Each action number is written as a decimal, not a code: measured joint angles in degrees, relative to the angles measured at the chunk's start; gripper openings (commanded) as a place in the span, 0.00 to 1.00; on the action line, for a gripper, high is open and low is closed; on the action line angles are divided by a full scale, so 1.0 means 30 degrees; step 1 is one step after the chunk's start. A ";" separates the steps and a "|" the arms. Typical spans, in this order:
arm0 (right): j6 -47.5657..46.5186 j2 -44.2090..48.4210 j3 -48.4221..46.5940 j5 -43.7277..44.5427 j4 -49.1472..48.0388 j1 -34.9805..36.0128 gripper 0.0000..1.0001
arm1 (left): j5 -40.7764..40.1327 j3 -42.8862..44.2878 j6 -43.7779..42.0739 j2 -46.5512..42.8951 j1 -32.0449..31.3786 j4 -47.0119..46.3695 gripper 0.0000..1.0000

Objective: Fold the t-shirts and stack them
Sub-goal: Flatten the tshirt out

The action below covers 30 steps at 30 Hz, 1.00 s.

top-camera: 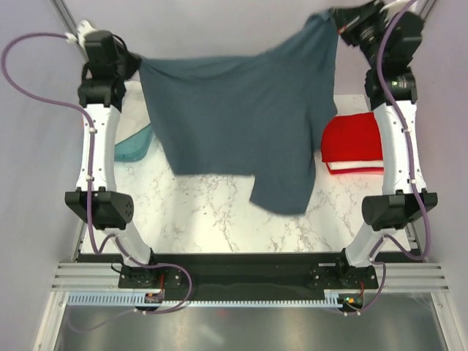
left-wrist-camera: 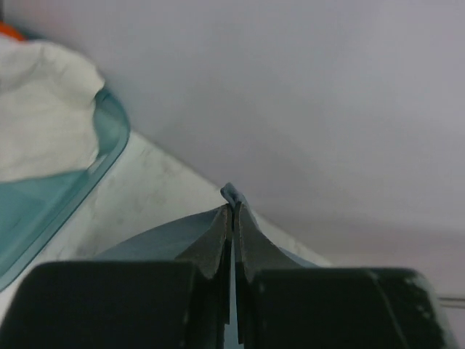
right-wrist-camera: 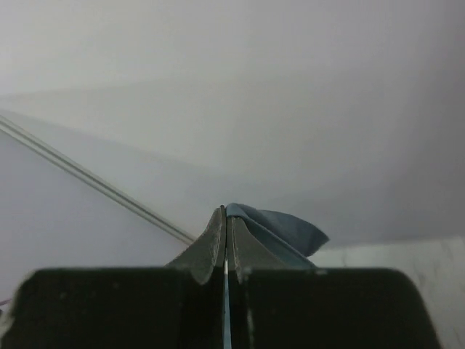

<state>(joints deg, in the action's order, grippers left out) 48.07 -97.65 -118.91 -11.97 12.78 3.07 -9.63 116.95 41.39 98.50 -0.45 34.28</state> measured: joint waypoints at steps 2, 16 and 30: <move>0.0444 -0.1501 -0.3876 -0.0736 -0.0517 -0.0583 0.00 | 0.0882 0.3716 0.0189 0.1588 0.0699 -0.0051 0.02; 0.3869 0.2404 0.6528 -0.4568 -0.8750 -0.3475 0.00 | 0.2965 -0.0729 0.0597 0.1231 0.1894 -0.4095 0.02; 0.3526 0.8765 2.3503 -0.4685 -0.9952 -0.3614 0.00 | 0.3264 -2.0720 0.1734 -0.5173 0.1596 -0.9369 0.02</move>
<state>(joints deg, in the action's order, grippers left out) 58.65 -71.35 -48.40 -26.02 -17.08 -7.77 0.16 54.78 46.59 82.98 4.34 6.17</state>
